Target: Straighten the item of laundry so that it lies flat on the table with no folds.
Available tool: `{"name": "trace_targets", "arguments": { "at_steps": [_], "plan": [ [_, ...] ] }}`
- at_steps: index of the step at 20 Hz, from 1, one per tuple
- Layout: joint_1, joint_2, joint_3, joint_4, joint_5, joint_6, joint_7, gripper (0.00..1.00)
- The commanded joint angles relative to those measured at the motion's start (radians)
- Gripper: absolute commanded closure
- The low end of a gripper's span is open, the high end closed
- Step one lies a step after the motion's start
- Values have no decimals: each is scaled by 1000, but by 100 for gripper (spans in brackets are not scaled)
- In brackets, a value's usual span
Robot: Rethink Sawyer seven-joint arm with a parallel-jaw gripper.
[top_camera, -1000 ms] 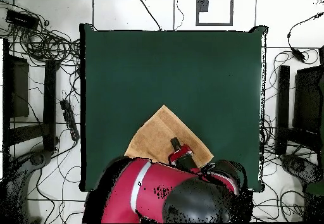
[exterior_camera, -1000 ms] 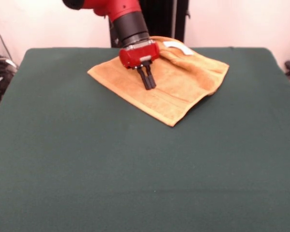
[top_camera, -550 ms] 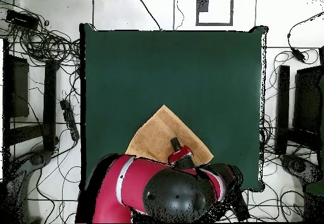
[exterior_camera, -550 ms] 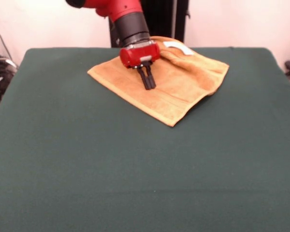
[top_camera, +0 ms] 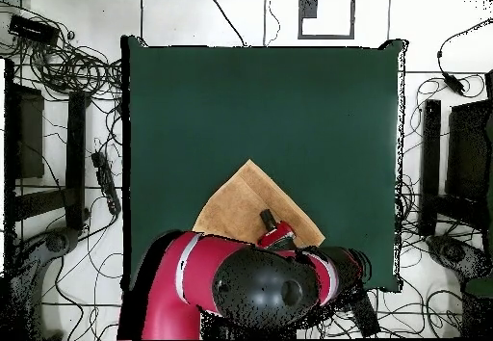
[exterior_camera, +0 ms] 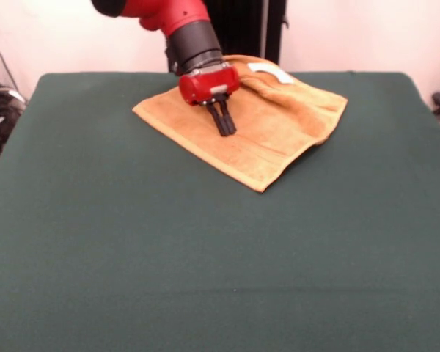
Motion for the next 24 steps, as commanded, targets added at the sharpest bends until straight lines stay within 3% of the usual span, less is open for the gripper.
{"name": "trace_targets", "arguments": {
  "at_steps": [1, 5, 11, 19, 24],
  "plan": [
    [-23, 163, 124, -387, 287, 442, -29, 100],
    [-17, 176, 100, -383, 357, 419, -78, 100],
    [6, 203, 52, -351, 550, 383, -172, 100],
    [38, 235, -6, -331, 693, 346, -208, 100],
    [50, 265, -56, -351, 738, 344, -210, 100]
  ]
}}
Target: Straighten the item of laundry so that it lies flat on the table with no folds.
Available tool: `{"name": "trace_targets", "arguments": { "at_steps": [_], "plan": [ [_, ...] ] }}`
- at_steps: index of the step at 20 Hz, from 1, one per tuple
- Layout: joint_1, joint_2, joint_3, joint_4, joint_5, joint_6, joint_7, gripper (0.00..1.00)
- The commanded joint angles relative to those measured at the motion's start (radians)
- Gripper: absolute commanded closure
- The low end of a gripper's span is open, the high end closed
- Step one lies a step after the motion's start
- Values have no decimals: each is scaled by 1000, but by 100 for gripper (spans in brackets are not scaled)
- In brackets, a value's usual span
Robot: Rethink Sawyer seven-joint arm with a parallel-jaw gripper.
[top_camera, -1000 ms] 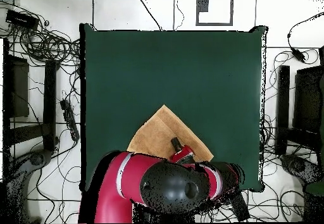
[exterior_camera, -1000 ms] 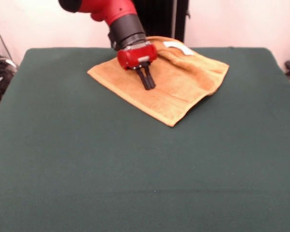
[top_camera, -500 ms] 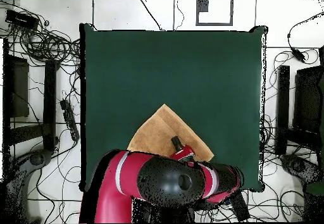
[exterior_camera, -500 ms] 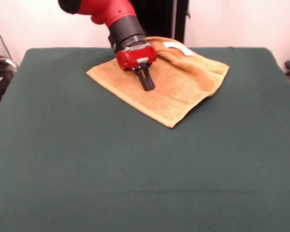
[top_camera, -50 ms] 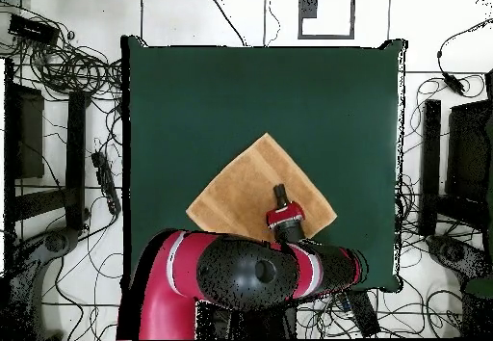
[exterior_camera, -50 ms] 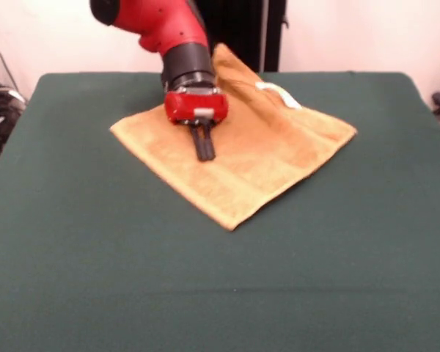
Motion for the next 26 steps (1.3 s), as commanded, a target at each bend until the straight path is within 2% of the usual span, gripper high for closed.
{"name": "trace_targets", "arguments": {
  "at_steps": [1, 12, 13, 14, 18, 22, 26],
  "plan": [
    [10, 141, 22, -303, 303, 489, -207, 100],
    [31, 192, -64, -365, 292, 502, -146, 100],
    [-1, 207, -78, -379, 263, 494, -127, 100],
    [2, 204, -83, -382, 222, 516, -97, 100],
    [76, 119, -85, -292, -6, 567, 90, 100],
    [121, -10, -90, -155, -195, 527, 217, 100],
    [152, -199, -105, 13, -348, 446, 283, 100]
  ]
}}
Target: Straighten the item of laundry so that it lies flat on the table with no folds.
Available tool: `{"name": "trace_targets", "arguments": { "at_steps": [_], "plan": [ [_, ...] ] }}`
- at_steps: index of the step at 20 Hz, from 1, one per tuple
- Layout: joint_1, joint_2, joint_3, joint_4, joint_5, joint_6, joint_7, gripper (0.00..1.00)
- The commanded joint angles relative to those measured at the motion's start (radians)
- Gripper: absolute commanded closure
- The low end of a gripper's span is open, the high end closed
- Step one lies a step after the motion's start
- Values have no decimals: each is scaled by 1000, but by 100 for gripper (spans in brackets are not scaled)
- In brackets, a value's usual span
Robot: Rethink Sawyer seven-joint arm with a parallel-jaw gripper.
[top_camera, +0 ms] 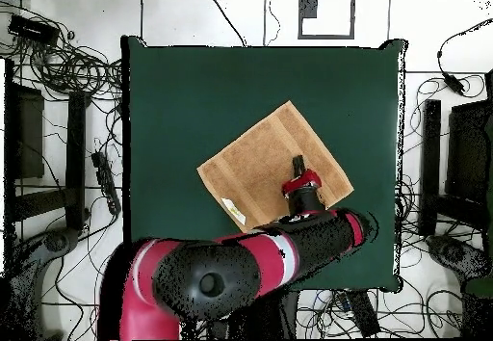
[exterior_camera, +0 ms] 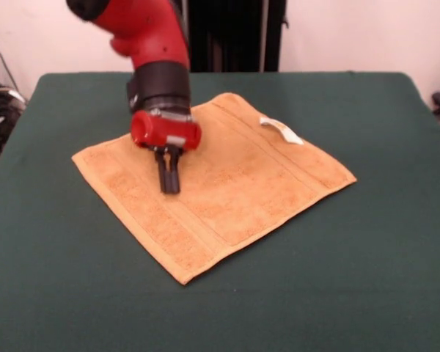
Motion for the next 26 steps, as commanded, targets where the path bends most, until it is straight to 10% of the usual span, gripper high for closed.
{"name": "trace_targets", "arguments": {
  "at_steps": [1, 4, 12, 26],
  "plan": [
    [74, -216, 56, 228, -286, 102, 294, 100],
    [120, -373, 41, 276, -420, 146, 402, 100],
    [95, -426, 166, 376, -542, 307, 483, 100],
    [12, -366, 267, 421, -359, 303, 237, 100]
  ]
}}
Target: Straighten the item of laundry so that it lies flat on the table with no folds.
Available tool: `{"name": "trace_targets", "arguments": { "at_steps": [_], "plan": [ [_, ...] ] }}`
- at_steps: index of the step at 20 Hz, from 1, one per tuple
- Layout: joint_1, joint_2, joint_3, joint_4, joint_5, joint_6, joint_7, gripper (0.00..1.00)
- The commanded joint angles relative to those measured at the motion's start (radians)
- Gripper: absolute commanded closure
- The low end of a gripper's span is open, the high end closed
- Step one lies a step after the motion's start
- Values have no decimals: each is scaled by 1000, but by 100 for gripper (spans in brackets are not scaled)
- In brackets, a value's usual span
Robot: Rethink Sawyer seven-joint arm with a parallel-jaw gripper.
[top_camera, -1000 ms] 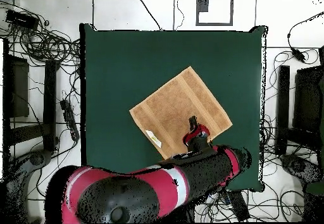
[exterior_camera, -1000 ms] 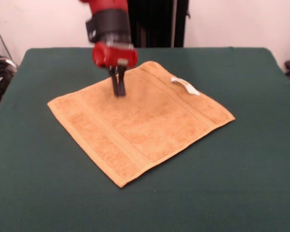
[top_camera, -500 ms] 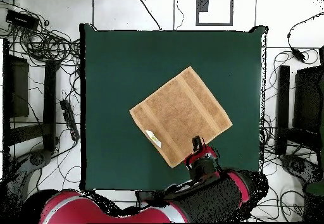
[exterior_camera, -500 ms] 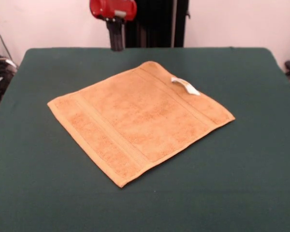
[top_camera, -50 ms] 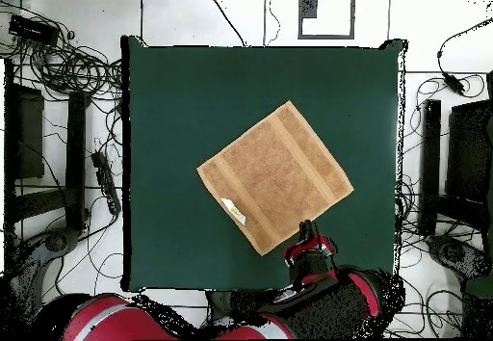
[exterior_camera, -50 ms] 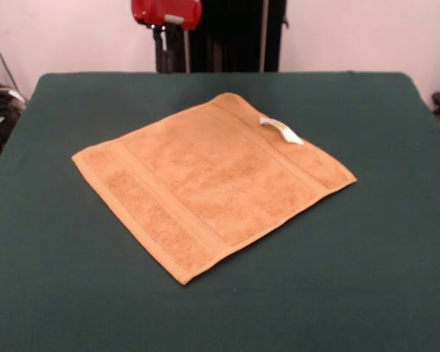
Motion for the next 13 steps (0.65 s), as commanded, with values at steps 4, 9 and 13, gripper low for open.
{"name": "trace_targets", "arguments": {
  "at_steps": [4, 9, 13],
  "plan": [
    [-29, 75, 222, 73, 165, 7, 42, 100],
    [-22, 69, 238, 68, 179, 31, 43, 100],
    [-8, 57, 249, 55, 170, 70, 54, 100]
  ]
}}
